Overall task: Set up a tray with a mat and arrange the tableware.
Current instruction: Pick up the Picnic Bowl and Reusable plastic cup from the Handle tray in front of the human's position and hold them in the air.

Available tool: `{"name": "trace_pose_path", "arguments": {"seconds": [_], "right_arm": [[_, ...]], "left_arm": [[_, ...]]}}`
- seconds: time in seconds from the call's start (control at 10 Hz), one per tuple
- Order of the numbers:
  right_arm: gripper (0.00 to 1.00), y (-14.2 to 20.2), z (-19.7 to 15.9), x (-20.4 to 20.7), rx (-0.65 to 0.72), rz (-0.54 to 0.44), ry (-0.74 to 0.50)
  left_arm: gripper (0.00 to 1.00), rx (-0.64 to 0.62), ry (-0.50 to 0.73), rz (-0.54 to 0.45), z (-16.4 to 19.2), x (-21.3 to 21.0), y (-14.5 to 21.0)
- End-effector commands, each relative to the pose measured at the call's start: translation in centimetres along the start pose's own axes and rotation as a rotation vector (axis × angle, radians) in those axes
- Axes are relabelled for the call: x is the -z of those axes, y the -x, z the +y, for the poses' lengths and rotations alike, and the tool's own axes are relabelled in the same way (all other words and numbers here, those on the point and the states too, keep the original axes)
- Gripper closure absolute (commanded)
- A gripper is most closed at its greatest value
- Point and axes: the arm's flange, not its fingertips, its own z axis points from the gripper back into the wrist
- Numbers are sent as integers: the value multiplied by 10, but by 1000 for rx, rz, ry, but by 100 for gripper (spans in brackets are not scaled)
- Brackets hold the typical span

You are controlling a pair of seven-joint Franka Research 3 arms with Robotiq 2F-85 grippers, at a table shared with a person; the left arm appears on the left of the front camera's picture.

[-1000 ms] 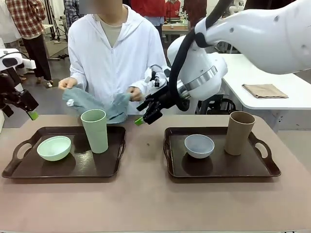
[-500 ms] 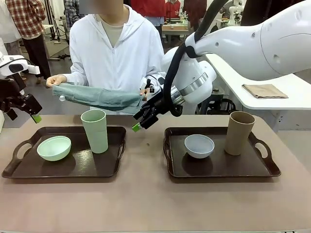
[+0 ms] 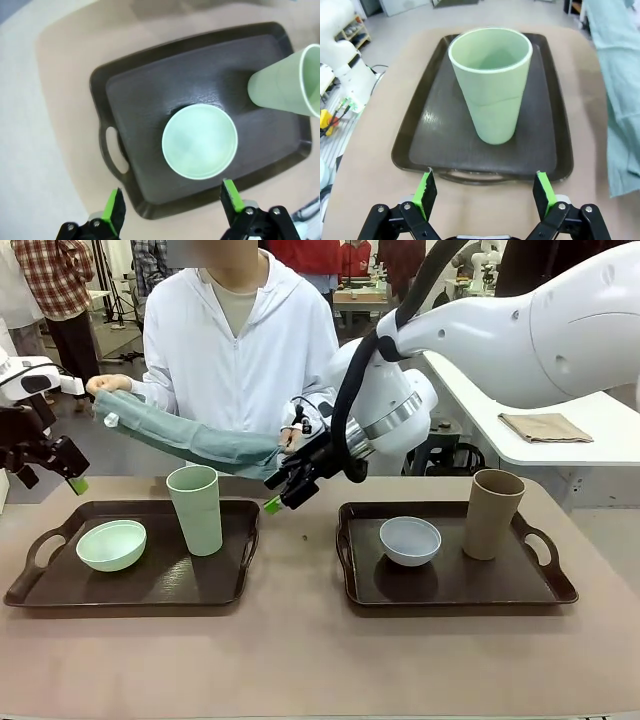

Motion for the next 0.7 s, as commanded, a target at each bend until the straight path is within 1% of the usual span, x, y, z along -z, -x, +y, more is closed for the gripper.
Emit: {"name": "trace_pose_path", "arguments": {"seconds": [0.0, 0.2, 0.4, 0.6], "right_arm": [[0, 0, -19, 17, -49, -99, -60], [0, -1, -27, 30, -56, -129, -78], [0, 1, -37, 48, -42, -153, -85], [0, 2, -44, 72, -40, -142, -111]], "left_arm": [[0, -19, -45, -17, 5, 13, 2], [0, -37, -44, -17, 9, 21, -2], [0, -36, -34, -21, 9, 38, -9], [0, -40, -18, -15, 12, 50, -13]]}}
